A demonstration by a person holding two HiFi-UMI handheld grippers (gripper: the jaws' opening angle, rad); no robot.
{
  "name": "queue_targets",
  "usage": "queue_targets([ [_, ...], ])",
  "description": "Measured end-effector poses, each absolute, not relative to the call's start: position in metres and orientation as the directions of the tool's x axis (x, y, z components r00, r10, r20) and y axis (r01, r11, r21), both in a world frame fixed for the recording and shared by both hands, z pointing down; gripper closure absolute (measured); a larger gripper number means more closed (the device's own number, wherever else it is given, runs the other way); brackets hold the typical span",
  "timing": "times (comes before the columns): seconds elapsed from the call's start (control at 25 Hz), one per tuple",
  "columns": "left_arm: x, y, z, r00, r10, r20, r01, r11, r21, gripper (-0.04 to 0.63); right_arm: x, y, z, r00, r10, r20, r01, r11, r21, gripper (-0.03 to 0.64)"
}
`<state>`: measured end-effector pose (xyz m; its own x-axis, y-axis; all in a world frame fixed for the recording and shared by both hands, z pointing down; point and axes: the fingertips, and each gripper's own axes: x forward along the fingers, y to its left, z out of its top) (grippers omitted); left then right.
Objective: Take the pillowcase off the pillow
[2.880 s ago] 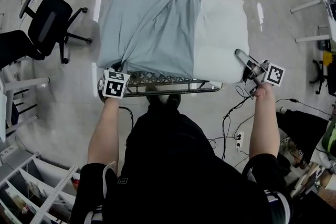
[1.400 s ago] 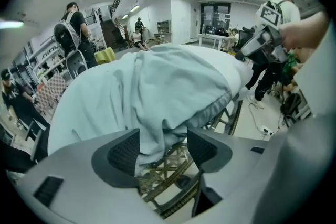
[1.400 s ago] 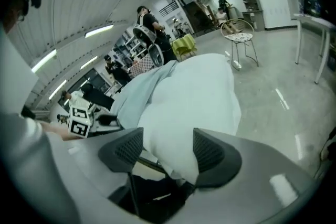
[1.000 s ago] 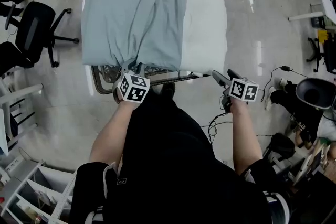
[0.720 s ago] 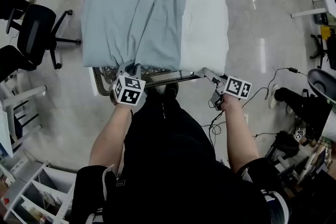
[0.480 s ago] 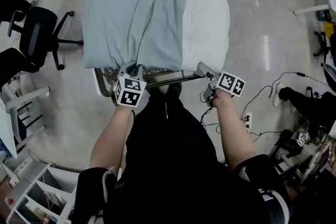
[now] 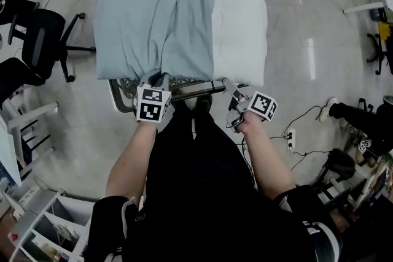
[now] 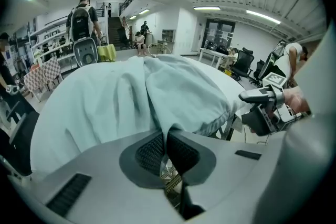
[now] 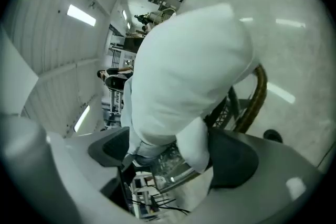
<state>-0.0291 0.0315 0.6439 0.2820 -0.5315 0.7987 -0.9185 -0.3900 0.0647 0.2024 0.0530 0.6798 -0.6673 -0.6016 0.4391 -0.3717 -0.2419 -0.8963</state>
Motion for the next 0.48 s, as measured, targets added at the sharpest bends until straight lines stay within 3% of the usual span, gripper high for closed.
queue_targets([
  [0.24, -0.03, 0.035, 0.645, 0.319, -0.518, 0.794, -0.902, -0.423, 0.086, 0.588, 0.178, 0.009, 0.684, -0.528, -0.769, 0.359, -0.202, -0.297, -0.933, 0.137],
  [0.48, -0.028, 0.034, 0.651, 0.322, -0.512, 0.797, -0.891, -0.449, 0.071, 0.588, 0.182, 0.001, 0.684, -0.438, -0.825, 0.357, -0.204, -0.296, -0.933, 0.282],
])
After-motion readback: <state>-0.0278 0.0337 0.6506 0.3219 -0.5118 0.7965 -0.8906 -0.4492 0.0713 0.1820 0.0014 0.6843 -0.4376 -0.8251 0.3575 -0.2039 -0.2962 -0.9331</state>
